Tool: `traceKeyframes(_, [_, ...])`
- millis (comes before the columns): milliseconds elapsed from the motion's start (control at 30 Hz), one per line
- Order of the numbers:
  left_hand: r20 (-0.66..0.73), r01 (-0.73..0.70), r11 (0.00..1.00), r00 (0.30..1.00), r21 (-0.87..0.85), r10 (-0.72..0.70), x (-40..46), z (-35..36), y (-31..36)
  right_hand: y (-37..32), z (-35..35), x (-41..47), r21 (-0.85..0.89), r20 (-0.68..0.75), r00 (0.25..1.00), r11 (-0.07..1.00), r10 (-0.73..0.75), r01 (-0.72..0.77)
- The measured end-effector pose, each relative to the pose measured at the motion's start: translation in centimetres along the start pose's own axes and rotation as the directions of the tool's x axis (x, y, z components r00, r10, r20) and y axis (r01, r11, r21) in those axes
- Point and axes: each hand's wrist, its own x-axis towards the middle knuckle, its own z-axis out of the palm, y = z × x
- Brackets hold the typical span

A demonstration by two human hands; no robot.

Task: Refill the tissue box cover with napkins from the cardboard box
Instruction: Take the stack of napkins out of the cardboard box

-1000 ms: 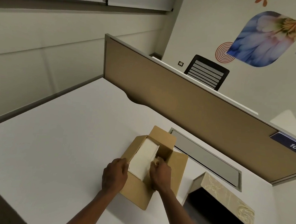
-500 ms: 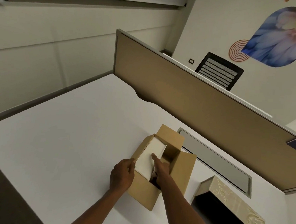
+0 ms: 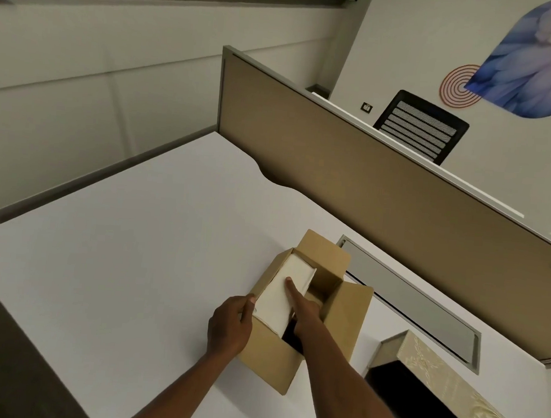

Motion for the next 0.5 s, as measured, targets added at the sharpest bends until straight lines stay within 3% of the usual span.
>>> traceKeyframes(233, [0.011, 0.002, 1.0, 1.0, -0.012, -0.002, 0.1, -0.2, -0.2, 0.0, -0.2, -0.3, 0.093, 0.132, 0.991, 0.995, 0.016, -0.028])
traceKeyframes(400, [-0.01, 0.011, 1.0, 1.0, -0.022, -0.011, 0.0, -0.1, -0.3, 0.7, 1.3, -1.0, -0.021, -0.077, 0.996, 0.998, -0.055, 0.054])
traceKeyframes(500, [-0.02, 0.019, 0.999, 1.0, -0.027, -0.02, -0.1, -0.2, -0.3, 0.6, 1.7, -1.5, -0.033, -0.108, 0.989, 0.995, -0.1, 0.097])
